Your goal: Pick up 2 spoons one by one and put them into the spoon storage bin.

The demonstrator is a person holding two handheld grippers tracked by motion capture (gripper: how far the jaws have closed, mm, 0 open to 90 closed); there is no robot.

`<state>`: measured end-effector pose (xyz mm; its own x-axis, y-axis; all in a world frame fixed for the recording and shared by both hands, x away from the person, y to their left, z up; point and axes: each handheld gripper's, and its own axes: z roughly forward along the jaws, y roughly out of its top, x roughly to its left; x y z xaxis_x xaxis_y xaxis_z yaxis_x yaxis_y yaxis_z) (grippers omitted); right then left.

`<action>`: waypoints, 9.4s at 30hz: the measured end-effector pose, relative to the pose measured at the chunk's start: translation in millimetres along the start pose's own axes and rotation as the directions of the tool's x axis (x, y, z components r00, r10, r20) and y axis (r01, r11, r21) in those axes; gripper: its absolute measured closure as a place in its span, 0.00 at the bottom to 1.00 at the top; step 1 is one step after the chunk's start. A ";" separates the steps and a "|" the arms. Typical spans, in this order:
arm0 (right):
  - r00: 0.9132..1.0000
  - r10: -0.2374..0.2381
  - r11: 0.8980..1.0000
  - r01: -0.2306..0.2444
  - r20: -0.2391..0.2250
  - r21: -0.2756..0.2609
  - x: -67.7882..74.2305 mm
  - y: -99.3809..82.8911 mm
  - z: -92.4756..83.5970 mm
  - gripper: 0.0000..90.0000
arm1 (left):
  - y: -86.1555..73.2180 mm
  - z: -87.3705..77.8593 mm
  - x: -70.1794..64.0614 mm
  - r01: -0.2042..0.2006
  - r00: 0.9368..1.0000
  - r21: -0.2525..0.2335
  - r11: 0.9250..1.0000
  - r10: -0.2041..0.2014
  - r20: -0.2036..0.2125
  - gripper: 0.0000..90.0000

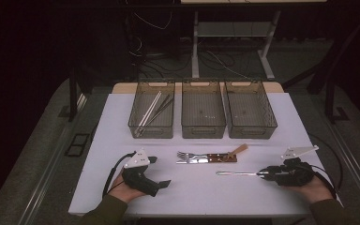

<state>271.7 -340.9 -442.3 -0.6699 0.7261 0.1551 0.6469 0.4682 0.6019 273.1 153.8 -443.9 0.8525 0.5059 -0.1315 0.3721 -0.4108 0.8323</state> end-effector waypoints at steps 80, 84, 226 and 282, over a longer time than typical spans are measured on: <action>0.990 0.102 0.953 -0.070 0.095 -0.294 4.4 60.2 -37.3 0.98 | 0.2 1.7 -0.8 -0.008 1.000 0.009 1.000 0.008 0.008 0.00; 0.987 0.103 0.951 -0.061 0.126 -0.302 6.9 77.4 -32.0 0.98 | 0.2 1.7 -0.8 -0.006 1.000 0.006 1.000 0.006 0.009 0.00; 0.992 -0.128 0.992 0.128 -0.013 0.008 39.8 121.9 82.8 1.00 | 0.8 2.3 -3.2 -0.017 1.000 0.008 1.000 0.017 0.018 0.00; 0.980 -0.199 0.980 0.198 -0.023 -0.012 -32.4 94.8 66.0 0.62 | -0.1 4.8 -2.8 -0.014 1.000 0.020 1.000 0.013 0.022 0.00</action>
<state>378.8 -286.8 -442.0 -0.7933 0.6067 0.0507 0.4966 0.5966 0.6304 272.4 148.8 -446.2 0.8653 0.4835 -0.1322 0.3677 -0.4329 0.8230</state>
